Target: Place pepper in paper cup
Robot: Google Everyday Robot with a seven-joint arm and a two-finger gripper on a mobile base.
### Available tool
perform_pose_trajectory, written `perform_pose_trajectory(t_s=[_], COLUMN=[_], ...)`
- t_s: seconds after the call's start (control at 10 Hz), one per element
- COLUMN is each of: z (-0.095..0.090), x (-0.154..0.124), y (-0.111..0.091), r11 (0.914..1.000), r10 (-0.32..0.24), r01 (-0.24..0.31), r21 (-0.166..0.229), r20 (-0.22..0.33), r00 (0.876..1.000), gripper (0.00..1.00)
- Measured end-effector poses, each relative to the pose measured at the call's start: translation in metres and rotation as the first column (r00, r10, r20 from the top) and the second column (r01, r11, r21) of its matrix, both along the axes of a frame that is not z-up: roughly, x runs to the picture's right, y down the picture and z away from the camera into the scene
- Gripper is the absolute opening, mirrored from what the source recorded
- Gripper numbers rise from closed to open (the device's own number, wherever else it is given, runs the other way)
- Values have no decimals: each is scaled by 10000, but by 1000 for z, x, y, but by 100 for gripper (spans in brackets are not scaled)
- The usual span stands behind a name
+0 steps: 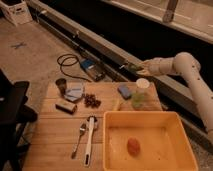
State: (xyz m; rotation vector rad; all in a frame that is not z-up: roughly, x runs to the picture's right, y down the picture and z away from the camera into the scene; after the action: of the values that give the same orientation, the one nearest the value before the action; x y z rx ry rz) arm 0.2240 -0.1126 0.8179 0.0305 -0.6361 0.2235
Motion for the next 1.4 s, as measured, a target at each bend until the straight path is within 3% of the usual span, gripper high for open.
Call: perform_pose_trajectory(t_s=[0.5,1.4], z=[22,56], x=[1,-1], y=[5,11], r11=[9975,9878], r10=[681,1525], r01=[-692,-1553], r21=[117,75], r20=[765,1488], r00=[9947,9770], gripper=[0,0])
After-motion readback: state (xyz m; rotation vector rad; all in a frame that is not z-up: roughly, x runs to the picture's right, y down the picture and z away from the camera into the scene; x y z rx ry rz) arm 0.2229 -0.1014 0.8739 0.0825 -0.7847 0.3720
